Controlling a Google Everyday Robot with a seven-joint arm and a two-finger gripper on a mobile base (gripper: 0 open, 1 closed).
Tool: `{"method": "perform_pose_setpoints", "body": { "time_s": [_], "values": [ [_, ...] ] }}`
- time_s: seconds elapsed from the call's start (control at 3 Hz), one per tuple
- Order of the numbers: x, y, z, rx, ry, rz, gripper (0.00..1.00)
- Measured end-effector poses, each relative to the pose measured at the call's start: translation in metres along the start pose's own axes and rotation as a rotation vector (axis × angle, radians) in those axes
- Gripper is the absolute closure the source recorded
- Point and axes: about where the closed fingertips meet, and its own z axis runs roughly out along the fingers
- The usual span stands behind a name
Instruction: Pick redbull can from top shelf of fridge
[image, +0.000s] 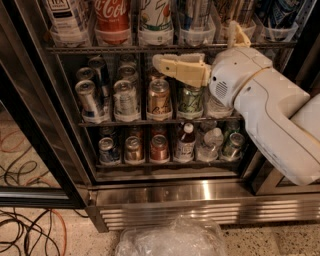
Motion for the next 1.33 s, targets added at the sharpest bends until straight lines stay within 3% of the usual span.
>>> {"method": "perform_pose_setpoints", "body": {
  "time_s": [0.33, 0.67, 1.0, 1.33],
  "values": [
    [0.000, 0.000, 0.000, 0.000, 0.000, 0.000, 0.00],
    [0.000, 0.000, 0.000, 0.000, 0.000, 0.000, 0.19],
    [-0.003, -0.005, 0.010, 0.008, 0.003, -0.011, 0.26],
    [-0.001, -0.006, 0.020, 0.004, 0.008, -0.007, 0.26]
  ]
}}
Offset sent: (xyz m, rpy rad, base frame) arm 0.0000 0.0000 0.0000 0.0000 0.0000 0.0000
